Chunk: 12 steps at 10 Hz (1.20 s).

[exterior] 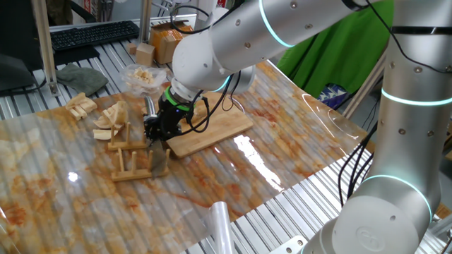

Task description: Slice the lotus root

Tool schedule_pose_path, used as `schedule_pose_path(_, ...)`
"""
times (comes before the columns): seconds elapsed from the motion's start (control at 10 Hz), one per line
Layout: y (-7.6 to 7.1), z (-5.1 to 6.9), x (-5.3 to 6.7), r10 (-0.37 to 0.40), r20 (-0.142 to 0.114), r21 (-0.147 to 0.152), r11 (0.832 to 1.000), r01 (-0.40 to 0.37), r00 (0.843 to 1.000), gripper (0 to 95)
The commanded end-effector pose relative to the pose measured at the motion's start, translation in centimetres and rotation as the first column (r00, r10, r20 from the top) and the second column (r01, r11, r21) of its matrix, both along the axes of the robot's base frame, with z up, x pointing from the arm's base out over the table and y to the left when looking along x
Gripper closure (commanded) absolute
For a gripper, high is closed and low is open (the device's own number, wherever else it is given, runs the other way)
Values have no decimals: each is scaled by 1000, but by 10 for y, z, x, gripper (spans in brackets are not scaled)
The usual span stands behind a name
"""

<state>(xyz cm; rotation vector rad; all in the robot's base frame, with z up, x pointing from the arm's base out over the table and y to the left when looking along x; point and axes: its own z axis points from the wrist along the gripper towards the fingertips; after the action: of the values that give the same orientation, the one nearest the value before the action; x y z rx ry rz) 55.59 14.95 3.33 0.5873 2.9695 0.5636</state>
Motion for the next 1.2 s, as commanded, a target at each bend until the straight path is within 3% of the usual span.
schedule_pose_path(0.1,0,0,1,13,8,-15,1000,-13,1000,950)
schedule_pose_path(0.4,3,3,1,58,21,-58,997,-57,998,950)
schedule_pose_path(0.6,6,7,0,66,18,-114,991,-64,998,950)
schedule_pose_path(0.8,7,12,1,70,18,-126,990,-67,997,950)
schedule_pose_path(1.0,8,22,1,73,7,-193,979,-70,997,950)
schedule_pose_path(1.2,9,33,0,71,0,-237,969,-69,998,950)
